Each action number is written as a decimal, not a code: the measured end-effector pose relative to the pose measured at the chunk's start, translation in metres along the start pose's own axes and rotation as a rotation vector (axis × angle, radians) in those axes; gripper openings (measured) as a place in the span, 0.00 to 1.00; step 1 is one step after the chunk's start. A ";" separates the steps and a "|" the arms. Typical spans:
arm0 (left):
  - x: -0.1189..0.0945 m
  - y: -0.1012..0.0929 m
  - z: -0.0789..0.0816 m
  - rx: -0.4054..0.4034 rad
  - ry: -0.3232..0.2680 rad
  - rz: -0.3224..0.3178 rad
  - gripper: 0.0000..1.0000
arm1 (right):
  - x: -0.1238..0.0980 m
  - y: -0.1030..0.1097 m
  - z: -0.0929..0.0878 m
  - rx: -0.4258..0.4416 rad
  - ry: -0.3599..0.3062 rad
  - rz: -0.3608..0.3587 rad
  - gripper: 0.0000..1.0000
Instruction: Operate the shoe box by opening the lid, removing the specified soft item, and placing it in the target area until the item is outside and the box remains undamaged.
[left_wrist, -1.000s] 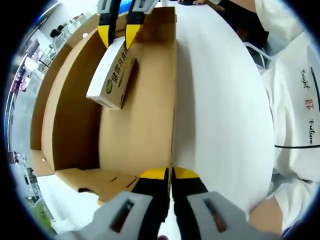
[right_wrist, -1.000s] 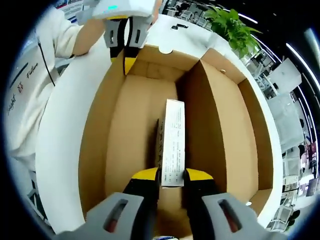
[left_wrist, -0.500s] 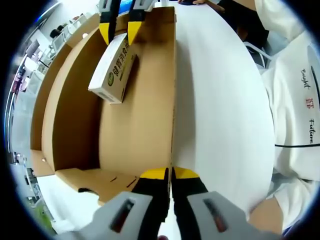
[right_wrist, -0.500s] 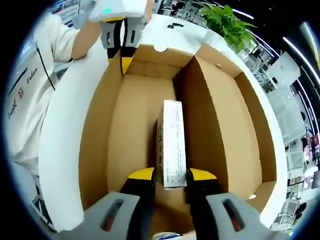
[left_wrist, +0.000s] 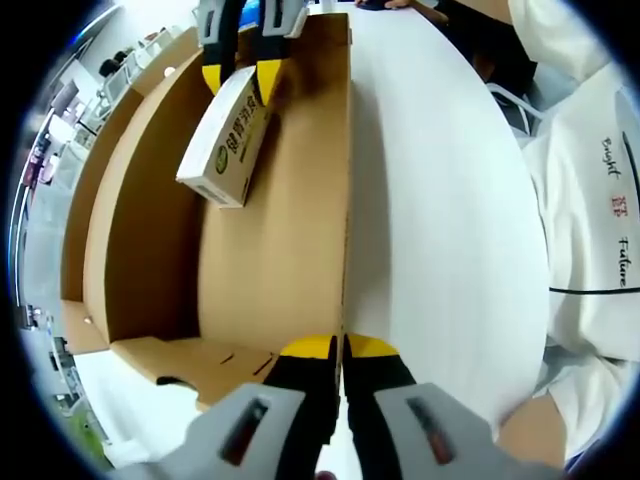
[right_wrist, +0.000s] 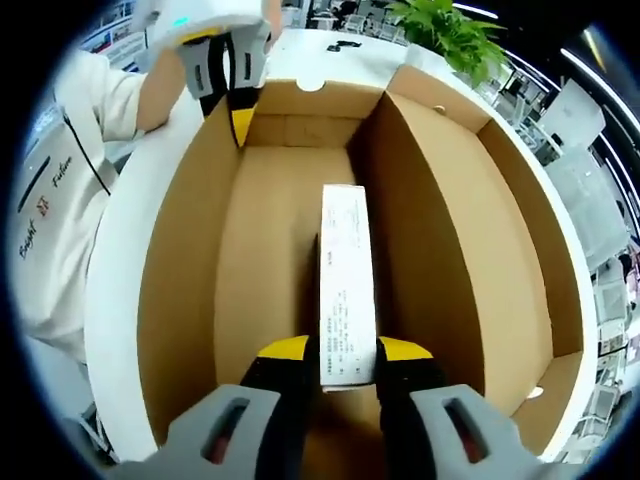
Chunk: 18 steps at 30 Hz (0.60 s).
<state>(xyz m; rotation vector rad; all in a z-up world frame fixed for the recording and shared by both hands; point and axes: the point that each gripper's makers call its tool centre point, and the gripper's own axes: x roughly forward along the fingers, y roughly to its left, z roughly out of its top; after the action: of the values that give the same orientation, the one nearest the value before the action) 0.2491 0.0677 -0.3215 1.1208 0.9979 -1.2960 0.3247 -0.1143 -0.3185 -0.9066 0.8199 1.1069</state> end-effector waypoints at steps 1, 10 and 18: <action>0.000 0.000 0.000 0.000 0.000 0.000 0.02 | 0.000 0.000 0.000 0.000 0.000 0.001 0.24; 0.000 0.000 0.000 0.000 0.001 -0.003 0.02 | 0.006 0.002 0.003 -0.003 0.015 0.015 0.23; 0.000 0.000 0.000 0.001 0.002 -0.001 0.02 | 0.011 0.006 0.000 -0.007 0.041 0.031 0.23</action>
<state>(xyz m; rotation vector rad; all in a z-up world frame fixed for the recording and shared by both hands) 0.2486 0.0680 -0.3215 1.1226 0.9999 -1.2967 0.3213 -0.1087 -0.3291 -0.9279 0.8660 1.1219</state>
